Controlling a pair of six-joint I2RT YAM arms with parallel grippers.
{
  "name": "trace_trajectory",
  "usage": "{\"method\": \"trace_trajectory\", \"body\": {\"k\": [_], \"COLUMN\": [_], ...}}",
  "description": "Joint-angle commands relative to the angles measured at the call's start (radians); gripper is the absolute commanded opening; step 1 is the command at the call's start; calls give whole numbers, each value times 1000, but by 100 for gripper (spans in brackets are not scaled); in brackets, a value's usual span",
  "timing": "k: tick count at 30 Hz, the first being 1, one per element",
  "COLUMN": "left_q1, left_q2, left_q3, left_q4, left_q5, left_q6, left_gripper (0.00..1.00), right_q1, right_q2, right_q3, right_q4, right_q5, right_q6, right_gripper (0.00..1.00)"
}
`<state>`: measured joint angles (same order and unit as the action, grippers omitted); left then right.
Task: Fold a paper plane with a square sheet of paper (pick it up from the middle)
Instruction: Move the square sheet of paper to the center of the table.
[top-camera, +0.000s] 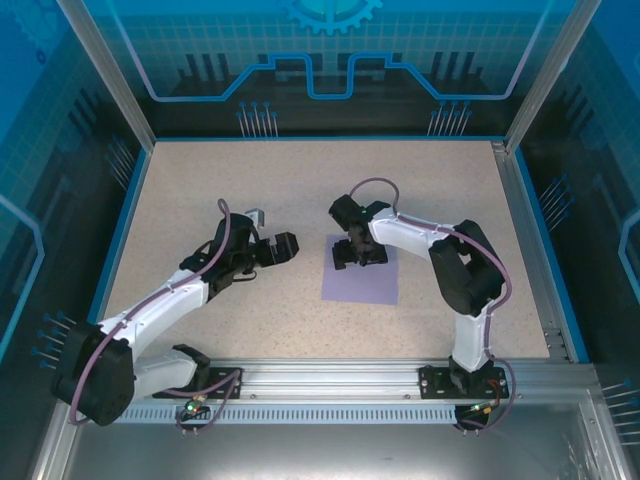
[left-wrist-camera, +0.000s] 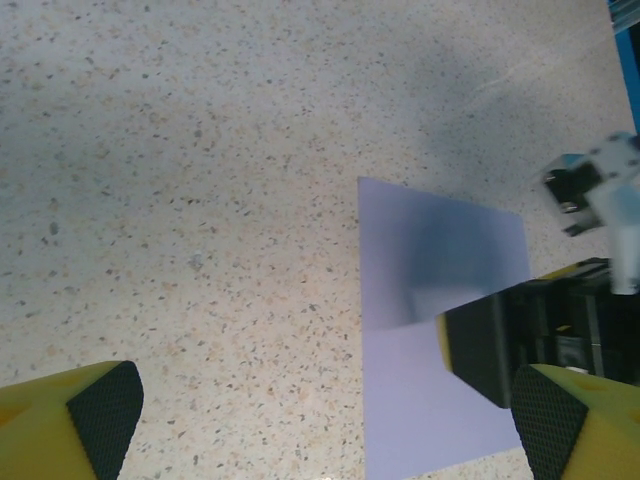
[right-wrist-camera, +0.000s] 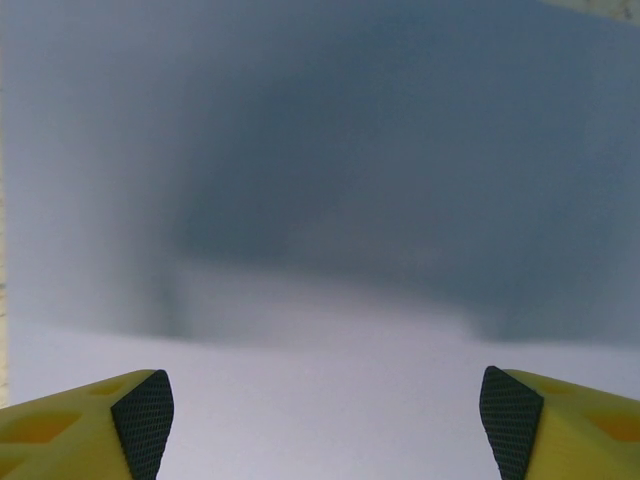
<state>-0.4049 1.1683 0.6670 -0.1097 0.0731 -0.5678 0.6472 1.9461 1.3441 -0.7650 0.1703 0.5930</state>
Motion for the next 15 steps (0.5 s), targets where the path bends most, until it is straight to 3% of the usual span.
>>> {"method": "trace_trajectory", "body": {"k": [1,9,15], "left_q1": [0,1,0], "left_q2": [5,11,3], "left_q3": [33,26,23], "left_q4": [19,19,9], "left_q5": [36,35,32], "left_q6": [36,39,34], "left_gripper": [99,99,99], "right_q1": [9,72,68], "right_q2": [48,118,83], "right_q3": [27,24,38], "right_q4": [-44,-48,-42], "right_q5": [-1,1,5], "right_q6": [-30,-227,-277], "right_gripper": [84,83,83]}}
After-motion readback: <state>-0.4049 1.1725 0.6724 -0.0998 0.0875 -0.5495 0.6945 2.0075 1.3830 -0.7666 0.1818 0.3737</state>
